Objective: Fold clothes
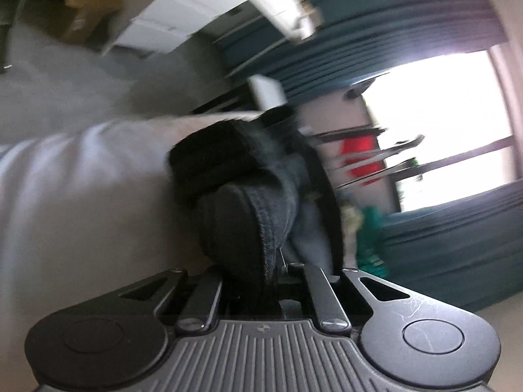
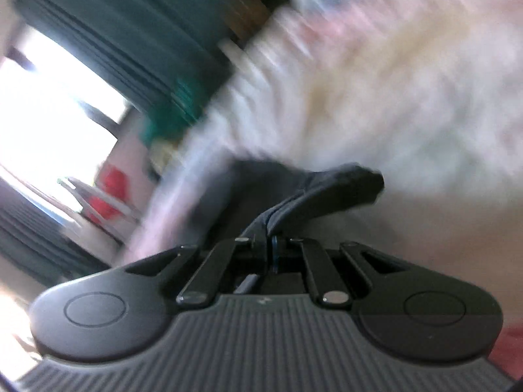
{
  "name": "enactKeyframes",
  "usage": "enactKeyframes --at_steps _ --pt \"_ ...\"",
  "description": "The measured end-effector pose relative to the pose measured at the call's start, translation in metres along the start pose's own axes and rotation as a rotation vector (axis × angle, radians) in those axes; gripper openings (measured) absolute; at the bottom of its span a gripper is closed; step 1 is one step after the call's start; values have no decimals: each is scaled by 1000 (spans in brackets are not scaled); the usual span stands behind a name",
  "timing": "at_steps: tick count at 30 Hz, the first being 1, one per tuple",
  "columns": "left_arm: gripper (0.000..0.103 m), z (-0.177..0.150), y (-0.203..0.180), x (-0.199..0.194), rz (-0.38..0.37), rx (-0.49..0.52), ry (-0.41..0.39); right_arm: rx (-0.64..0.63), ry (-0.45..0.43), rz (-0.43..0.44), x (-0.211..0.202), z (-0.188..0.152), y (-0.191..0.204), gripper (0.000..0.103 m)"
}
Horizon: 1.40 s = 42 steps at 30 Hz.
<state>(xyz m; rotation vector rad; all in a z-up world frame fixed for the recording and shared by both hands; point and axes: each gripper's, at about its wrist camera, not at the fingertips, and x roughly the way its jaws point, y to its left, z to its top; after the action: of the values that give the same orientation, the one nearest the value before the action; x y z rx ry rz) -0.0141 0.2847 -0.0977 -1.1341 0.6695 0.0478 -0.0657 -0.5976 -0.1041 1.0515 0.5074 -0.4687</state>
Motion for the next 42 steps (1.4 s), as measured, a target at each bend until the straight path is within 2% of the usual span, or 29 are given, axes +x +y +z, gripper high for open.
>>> enactKeyframes --at_steps 1,4,7,9,11,12,13,14,15,16,17,18,20,22,23,26,30,32,34,38,42 --pt "9 -3 7 2 31 2 11 44 56 -23 7 -6 -23 6" --pt "9 -6 16 4 77 29 25 121 109 4 12 -22 -63 6" --pt "11 -4 9 4 92 75 36 91 96 17 9 -28 -62 6" --pt "16 -5 -4 -1 103 144 31 95 95 10 7 -24 -58 9" --pt "29 -10 -20 -11 130 245 21 81 79 -16 -2 -19 -51 11" --pt "30 -12 -28 -16 144 295 15 56 67 -25 -9 -17 -46 15" --pt "42 -15 -36 -21 158 354 10 22 46 -41 -16 -14 -41 18" --pt "55 -19 -45 -27 174 423 4 -14 15 -58 -25 -11 -38 27" --pt "60 -23 -54 -32 190 491 -3 -53 -25 -72 -33 -8 -33 39" --pt "64 -28 -63 -39 204 565 -19 -91 -68 -83 -41 -6 -26 46" --pt "66 -35 -74 -46 215 634 -47 -123 -105 -88 -46 -3 -18 57" --pt "68 -42 -86 -50 224 688 -73 -152 -139 -90 -51 0 -10 62" --pt "75 -55 -105 -57 208 758 -108 -201 -187 -72 -60 2 9 63" --pt "77 -70 -123 -60 173 810 -135 -233 -188 -32 -55 2 31 70" --pt "78 -80 -133 -58 151 829 -141 -239 -172 -7 -48 1 42 73" --pt "79 -109 -163 -41 112 868 -143 -188 -71 82 -12 0 67 73" --pt "79 -146 -195 1 74 869 -115 -9 78 154 52 2 87 73" --pt "80 -164 -203 24 63 869 -104 65 125 186 79 3 95 73" --pt "80 -182 -207 49 59 873 -94 92 126 192 105 6 105 73" --pt "80 -205 -197 97 128 941 -56 140 122 219 160 9 122 73" --pt "80 -213 -188 134 209 1021 -42 177 93 167 210 12 125 73"
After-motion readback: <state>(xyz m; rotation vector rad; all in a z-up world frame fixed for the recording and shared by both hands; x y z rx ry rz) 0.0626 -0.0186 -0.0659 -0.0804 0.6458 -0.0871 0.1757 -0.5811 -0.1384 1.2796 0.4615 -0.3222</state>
